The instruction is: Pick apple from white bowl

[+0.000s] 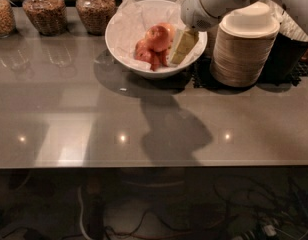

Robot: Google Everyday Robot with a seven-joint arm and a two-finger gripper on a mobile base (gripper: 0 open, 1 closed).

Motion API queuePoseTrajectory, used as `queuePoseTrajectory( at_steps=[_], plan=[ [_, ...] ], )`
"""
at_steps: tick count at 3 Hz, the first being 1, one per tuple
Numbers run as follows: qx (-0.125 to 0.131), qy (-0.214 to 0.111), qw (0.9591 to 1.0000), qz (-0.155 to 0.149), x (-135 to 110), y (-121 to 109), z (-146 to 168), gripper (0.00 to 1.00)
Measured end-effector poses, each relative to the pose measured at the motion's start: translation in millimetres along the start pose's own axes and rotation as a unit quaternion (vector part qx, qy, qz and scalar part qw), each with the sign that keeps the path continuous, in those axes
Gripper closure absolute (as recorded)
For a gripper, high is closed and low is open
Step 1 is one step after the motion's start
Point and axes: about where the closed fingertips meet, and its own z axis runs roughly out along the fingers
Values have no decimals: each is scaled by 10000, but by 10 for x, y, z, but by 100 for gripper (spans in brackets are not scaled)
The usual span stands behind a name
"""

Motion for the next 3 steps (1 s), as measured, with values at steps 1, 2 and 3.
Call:
queuePoseTrajectory(
  at_steps=[1, 2, 3],
  plan=[
    [-124, 28, 9989, -457, -117, -89, 195, 0],
    [-180, 161, 9956, -903, -180, -158, 359, 0],
    [-181, 171, 9952, -944, -191, -162, 373, 0]
  ],
)
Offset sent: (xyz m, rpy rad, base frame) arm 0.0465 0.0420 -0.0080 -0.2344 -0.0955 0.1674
